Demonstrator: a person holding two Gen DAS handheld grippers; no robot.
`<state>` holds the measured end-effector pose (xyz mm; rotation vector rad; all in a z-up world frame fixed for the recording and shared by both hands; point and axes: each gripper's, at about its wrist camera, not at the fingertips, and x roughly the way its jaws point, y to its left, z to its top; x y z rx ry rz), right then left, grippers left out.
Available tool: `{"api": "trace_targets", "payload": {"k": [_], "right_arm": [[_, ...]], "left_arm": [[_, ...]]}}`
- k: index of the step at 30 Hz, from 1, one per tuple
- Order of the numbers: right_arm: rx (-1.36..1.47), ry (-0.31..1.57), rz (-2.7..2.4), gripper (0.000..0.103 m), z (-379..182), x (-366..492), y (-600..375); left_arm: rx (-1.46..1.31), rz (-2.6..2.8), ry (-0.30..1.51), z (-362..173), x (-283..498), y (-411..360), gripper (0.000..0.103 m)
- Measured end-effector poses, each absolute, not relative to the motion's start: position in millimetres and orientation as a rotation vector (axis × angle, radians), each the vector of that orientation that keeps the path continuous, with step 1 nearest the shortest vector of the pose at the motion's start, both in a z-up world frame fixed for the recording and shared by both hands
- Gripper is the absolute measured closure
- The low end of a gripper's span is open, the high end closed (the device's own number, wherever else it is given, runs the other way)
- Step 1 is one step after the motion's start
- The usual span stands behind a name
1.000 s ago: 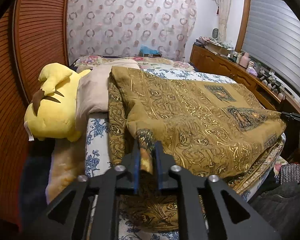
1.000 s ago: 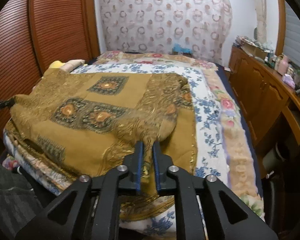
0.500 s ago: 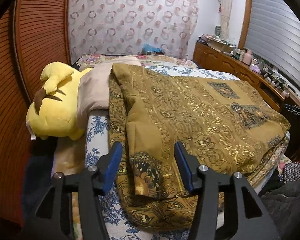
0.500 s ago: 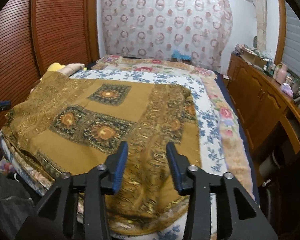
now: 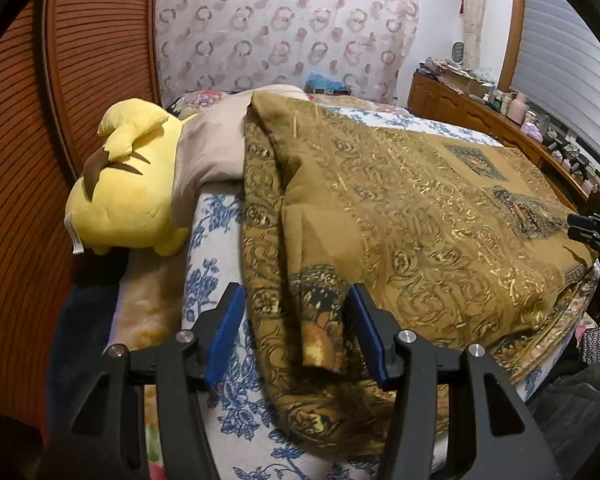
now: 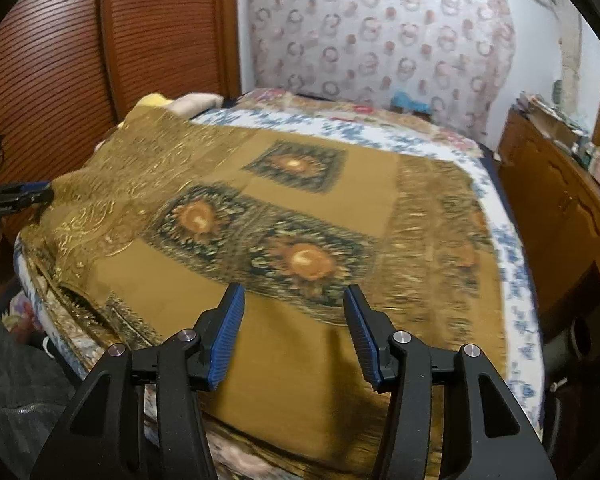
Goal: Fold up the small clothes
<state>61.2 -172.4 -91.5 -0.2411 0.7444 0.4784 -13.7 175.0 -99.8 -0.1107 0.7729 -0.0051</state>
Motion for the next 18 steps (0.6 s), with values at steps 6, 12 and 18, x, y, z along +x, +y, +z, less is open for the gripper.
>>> {"api": "trace_targets", "payload": {"k": [6,12,18], "right_arm": [[-0.274,0.776,0.478,0.050,-107,64,-157],[-0.280,0.783,0.456,0.043,-122,66,-157],[-0.250,0.739,0.453,0.037,-126,63,-161]], "left_arm": [[-0.119,0.005,0.796,-109,-18,180,0.050],[-0.132,0.002,0.803,-115,-22,181,0.050],[-0.138,0.004,0.801,-115,-23,182,0.050]]}}
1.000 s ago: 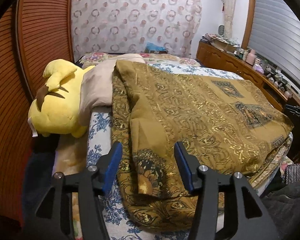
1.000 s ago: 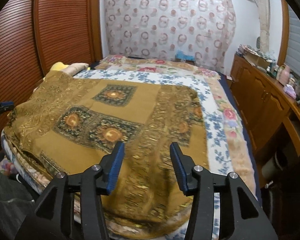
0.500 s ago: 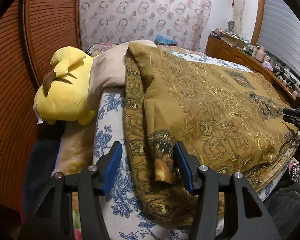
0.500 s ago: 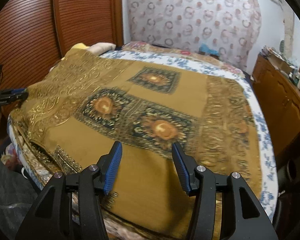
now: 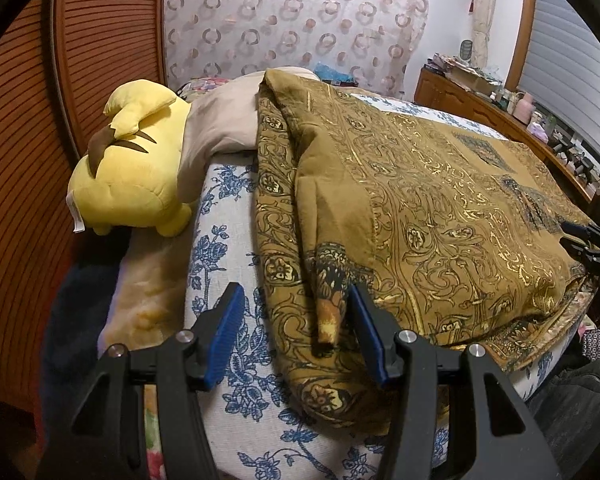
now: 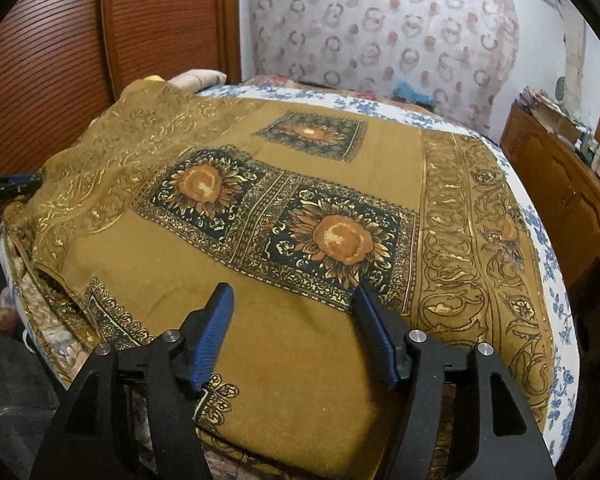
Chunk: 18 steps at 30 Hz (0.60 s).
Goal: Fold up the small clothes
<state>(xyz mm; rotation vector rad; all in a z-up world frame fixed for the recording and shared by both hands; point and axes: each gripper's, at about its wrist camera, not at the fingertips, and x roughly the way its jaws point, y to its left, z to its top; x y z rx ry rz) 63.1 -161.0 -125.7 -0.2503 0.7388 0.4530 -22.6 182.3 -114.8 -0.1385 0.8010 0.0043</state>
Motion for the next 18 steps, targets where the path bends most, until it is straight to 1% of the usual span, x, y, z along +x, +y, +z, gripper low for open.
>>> {"api": "trace_targets", "payload": {"k": [7,12,14,18], "right_arm": [[-0.232,0.690,0.454,0.033,-130,55,-164],[-0.225,0.676,0.449,0.033,-131,52,-164],[-0.223,0.667,0.446,0.033,-131,51,-164],[-0.220,0.659,0.447,0.033,-132,48,-164]], "left_arm": [[-0.166,-0.033,0.774,-116,-26,182,0.051],[-0.179,-0.045,0.758,-116,-29,181,0.059],[-0.186,-0.049,0.761,-116,-28,182,0.067],[-0.185,-0.050,0.765,-116,-27,179,0.070]]}}
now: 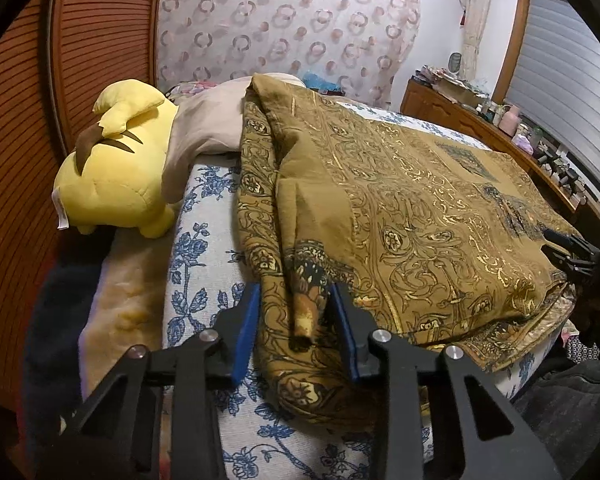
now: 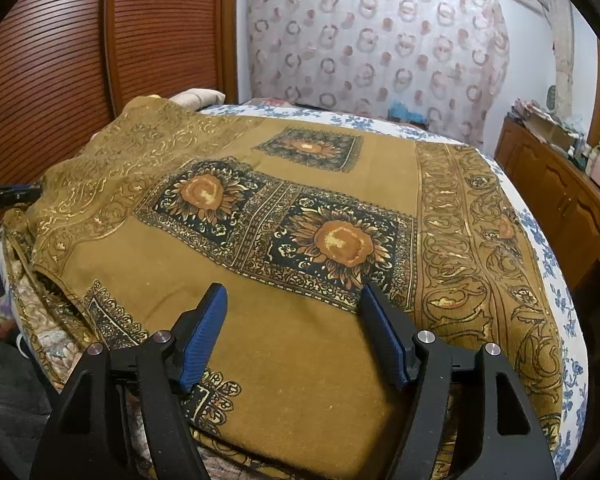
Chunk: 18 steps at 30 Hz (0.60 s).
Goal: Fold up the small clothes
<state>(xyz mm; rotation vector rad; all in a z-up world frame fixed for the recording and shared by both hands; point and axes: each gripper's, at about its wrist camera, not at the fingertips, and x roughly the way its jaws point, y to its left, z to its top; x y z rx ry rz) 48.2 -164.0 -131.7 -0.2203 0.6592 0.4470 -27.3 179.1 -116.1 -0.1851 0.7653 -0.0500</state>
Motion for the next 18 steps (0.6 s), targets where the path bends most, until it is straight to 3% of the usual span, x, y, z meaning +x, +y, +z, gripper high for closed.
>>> {"api": "trace_targets", "payload": {"k": [10,16,18], "right_arm": [[-0.219,0.654,0.449,0.032,-132,48,-166],[-0.218,0.654,0.449,0.032,-132,48,-166],[-0.219,0.654,0.449,0.032,-133,48,-166]], "left_arm": [[-0.175,-0.045,0.761,-117,-26,174,0.070],[-0.181,-0.055,0.755,-117,-26,170,0.096],[-0.189,-0.057,0.742,-115,-27,168,0.098]]}}
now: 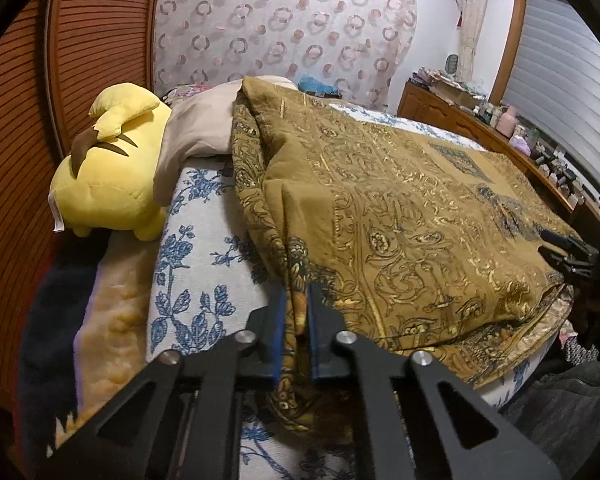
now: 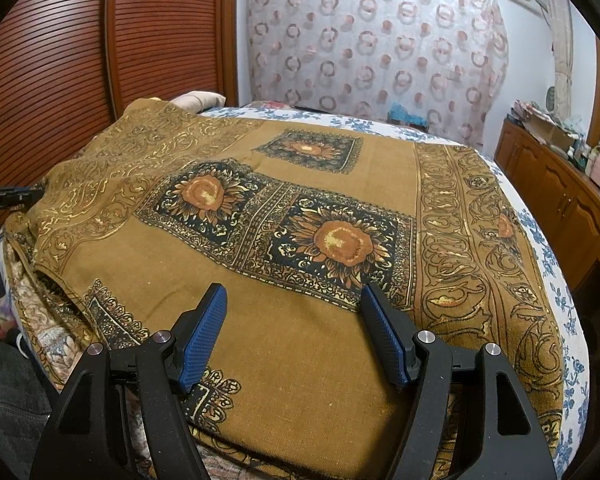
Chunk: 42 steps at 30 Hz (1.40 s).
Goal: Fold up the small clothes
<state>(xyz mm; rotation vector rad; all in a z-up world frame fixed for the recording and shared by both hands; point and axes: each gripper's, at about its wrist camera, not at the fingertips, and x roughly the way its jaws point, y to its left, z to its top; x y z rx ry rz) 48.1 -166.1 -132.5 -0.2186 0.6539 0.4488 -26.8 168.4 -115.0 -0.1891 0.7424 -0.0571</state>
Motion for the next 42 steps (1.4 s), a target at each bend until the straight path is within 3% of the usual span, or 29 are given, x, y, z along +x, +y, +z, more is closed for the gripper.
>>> {"api": "trace_targets", "payload": {"k": [13,31,42], "right_arm": [[-0.265,0.715,0.434,0.032,-124,54,-163],[-0.170,0.660,0.337,0.032,-95,39,-227],[-0.107,0.637,0.274,0.032,-82,35,-268]], "left_arm": [[-0.167,-0.191,0.641,-66,-13,135,0.100],[-0.064,-0.486,0.516,13,70,20,0.101],[0.011,-0.621,0.571,30,120,-56,0.098]]}}
